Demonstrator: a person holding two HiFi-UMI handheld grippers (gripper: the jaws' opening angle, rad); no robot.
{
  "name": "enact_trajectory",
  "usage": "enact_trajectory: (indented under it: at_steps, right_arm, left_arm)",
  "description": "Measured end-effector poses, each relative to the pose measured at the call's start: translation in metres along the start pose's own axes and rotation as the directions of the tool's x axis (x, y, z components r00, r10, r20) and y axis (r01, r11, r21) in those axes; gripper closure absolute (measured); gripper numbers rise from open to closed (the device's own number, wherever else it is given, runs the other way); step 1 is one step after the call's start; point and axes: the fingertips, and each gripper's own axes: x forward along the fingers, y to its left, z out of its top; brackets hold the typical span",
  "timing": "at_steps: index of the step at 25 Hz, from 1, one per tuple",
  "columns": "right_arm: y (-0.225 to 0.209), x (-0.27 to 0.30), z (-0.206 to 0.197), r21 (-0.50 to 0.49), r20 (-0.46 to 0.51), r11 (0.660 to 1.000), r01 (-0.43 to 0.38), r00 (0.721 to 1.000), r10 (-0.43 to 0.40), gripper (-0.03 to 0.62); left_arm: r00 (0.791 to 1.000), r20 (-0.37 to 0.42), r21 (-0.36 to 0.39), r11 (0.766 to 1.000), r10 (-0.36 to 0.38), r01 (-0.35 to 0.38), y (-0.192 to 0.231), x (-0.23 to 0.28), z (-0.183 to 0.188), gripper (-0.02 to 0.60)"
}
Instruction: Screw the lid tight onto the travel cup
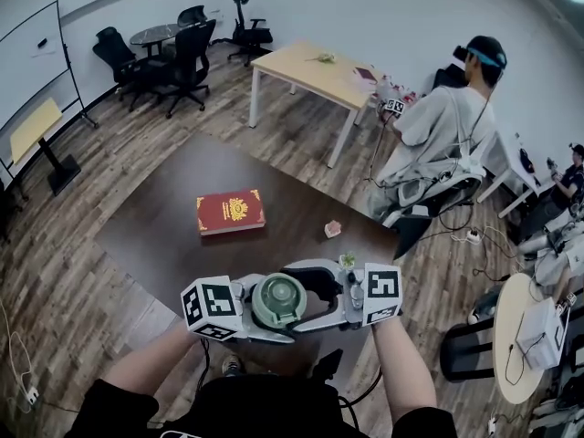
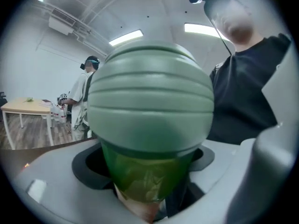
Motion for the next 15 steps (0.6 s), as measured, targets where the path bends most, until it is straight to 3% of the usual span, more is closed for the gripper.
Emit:
enact_trajectory:
  at_steps: [1,3,8,12,15]
  right_arm:
    - [0.002,0.0,0.003,0.014,0.01,0.999,-0.04,0.999,0.04,0.166]
    - [-0.002,0.0,0.01,0.019,0.045,0.999,-0.036,0.998,0.035,0.174]
    - [-0.015,0.002,0.015,0.011,0.124,0.985,0.172,0.977,-0.172,0.224]
    - [-0.017,0.012,0.002,-0.003,0.08,0.949,0.316,0.946,-0.315,0.219]
    - [-0.025,0.009,-0.004,0.056,0.099,0.913,0.404,0.908,-0.407,0.22]
  left_arm:
    - [1.0,0.002,0.0,1.0,-0.006,0.006,-0.002,0.001,0.002,0.164]
    - [0.999,0.015,-0.005,1.0,0.029,-0.028,0.003,-0.001,0.006,0.164]
    - [0.983,0.019,-0.001,0.983,0.184,-0.184,0.026,-0.015,0.007,0.167]
    - [0.97,-0.04,-0.001,0.97,0.241,-0.241,0.032,-0.018,-0.009,0.167]
    - [0.96,-0.012,-0.034,0.959,0.281,-0.281,0.042,-0.019,-0.011,0.166]
